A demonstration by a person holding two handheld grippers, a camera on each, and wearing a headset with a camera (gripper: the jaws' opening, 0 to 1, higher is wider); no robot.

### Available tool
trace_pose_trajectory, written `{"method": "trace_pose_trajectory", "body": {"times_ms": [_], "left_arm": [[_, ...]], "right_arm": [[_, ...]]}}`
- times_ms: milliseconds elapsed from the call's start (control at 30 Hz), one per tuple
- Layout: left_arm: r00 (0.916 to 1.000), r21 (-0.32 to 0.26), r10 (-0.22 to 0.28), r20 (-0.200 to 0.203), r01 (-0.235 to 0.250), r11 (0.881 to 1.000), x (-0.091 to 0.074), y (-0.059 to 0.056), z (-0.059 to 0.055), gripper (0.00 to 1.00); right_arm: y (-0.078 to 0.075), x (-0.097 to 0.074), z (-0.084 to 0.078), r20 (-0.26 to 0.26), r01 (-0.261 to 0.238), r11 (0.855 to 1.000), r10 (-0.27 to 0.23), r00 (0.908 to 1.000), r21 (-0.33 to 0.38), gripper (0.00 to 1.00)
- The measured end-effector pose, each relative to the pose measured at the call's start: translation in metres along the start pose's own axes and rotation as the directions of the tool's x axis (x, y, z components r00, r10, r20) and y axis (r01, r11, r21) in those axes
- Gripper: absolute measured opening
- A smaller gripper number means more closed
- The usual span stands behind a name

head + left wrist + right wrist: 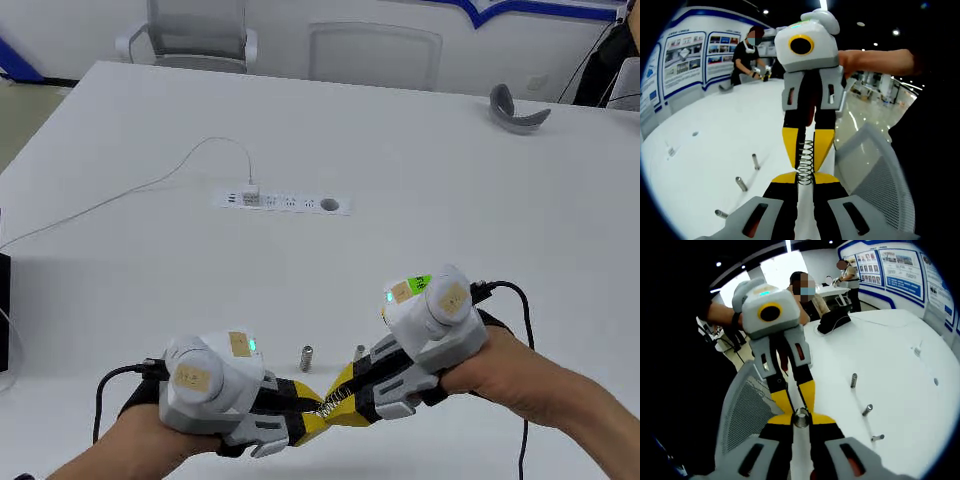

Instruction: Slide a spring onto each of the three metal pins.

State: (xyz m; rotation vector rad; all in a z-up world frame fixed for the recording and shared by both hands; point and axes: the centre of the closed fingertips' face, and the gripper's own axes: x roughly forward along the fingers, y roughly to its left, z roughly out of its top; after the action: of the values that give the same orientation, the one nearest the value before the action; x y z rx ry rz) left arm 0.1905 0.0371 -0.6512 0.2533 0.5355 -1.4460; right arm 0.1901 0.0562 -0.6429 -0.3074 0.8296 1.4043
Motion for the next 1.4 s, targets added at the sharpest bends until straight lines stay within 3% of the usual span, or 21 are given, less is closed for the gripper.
{"method": "trace_pose_trajectory", "body": {"times_ms": [300,600,1100,1400], "left_arm": [[0.9984,0.016,-0.053,-0.017,0.053,0.998,-0.001,-0.014,-0.004,0.10],[0.9968,0.031,-0.077,-0.024,0.078,0.996,0.002,-0.020,-0.006,0.11],[0.9977,0.001,-0.057,-0.036,0.057,0.998,0.006,-0.019,-0.015,0.13],[0.9994,-0.058,0.012,-0.032,-0.014,0.998,-0.003,-0.006,-0.031,0.19]], "right_arm": [[0.014,0.003,-0.004,0.025,-0.050,0.999,0.050,0.9985,0.002,0.13],[0.019,0.002,-0.007,0.054,-0.044,0.998,0.042,0.9977,0.041,0.13],[0.014,-0.002,-0.018,0.081,-0.003,0.996,-0.004,0.9967,0.089,0.13],[0.003,-0.010,-0.030,0.092,0.047,0.989,-0.060,0.9939,0.142,0.13]]}}
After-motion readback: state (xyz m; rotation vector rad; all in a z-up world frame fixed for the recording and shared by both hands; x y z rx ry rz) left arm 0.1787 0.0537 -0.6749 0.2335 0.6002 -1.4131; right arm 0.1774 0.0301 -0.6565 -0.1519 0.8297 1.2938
